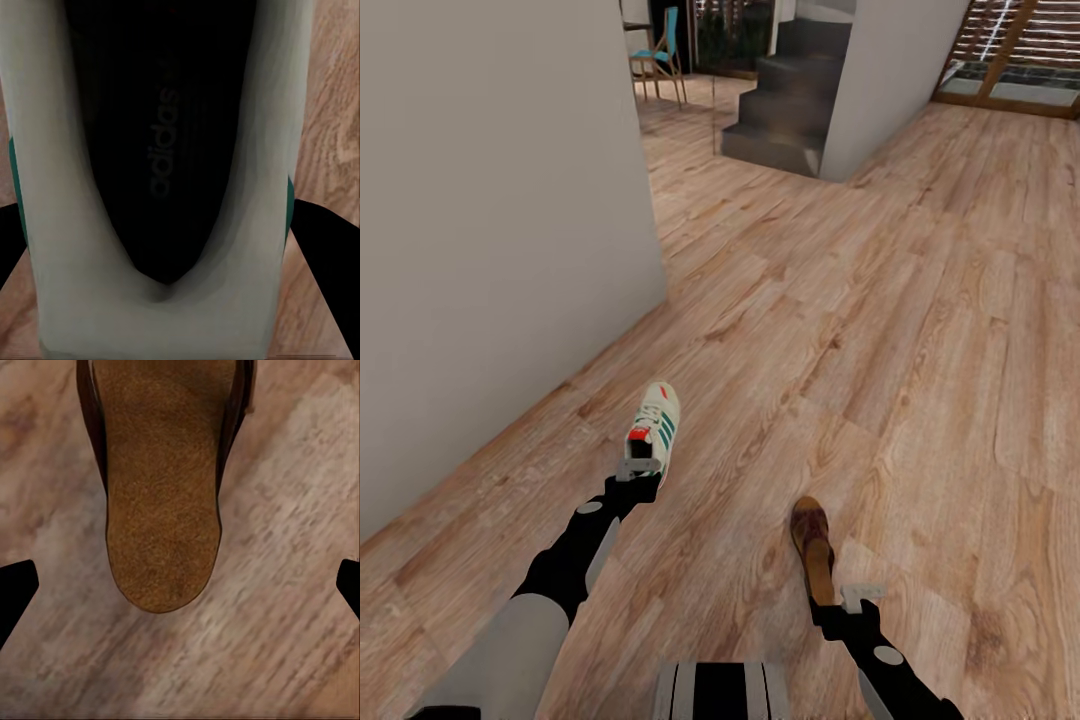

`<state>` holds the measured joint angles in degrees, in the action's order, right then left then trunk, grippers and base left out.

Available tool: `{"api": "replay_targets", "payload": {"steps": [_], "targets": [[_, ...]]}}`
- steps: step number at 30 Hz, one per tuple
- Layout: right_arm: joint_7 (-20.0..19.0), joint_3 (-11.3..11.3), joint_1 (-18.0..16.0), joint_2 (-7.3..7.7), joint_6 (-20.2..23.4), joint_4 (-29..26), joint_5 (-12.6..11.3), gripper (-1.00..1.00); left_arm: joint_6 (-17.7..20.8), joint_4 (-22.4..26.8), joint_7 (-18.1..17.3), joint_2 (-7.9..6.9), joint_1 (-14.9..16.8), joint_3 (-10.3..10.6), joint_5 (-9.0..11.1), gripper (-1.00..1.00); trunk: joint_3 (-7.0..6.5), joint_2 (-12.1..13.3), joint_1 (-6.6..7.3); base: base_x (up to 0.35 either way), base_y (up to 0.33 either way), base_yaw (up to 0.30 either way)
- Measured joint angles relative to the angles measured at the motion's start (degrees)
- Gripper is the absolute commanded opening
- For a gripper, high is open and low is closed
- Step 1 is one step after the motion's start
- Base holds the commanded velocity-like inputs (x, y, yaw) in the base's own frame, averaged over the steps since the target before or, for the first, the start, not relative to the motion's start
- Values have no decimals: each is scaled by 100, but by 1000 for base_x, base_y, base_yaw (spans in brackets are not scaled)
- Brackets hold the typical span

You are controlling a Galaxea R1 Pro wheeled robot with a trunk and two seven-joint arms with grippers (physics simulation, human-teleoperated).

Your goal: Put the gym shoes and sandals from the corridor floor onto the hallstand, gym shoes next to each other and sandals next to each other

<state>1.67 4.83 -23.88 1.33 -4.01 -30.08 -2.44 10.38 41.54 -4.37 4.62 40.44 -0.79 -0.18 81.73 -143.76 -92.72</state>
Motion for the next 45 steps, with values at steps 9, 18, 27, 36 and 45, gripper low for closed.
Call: {"api": "replay_targets", "payload": {"steps": [9,18,27,36,45], "targets": [[-19,13,0,2,-9,-2,16,100,0,1,1,1,11,0,0,-100,241,-12,-23,0,0,0],[-29,38,-1,2,-15,-476,22,100,0,98,1,1,14,0,-4,-100,353,-19,-35,0,0,0],[-18,39,-1,2,-39,-873,22,100,1,262,2,-18,-45,328,-37,-100,353,-19,-35,0,0,0],[-22,28,0,24,-41,-962,24,100,1,288,7,-58,-55,460,-54,-100,353,-19,-35,79,0,0],[-18,26,0,72,-42,-734,29,100,6,341,7,-51,-52,490,-48,-100,353,-19,-35,11,0,0]]}}
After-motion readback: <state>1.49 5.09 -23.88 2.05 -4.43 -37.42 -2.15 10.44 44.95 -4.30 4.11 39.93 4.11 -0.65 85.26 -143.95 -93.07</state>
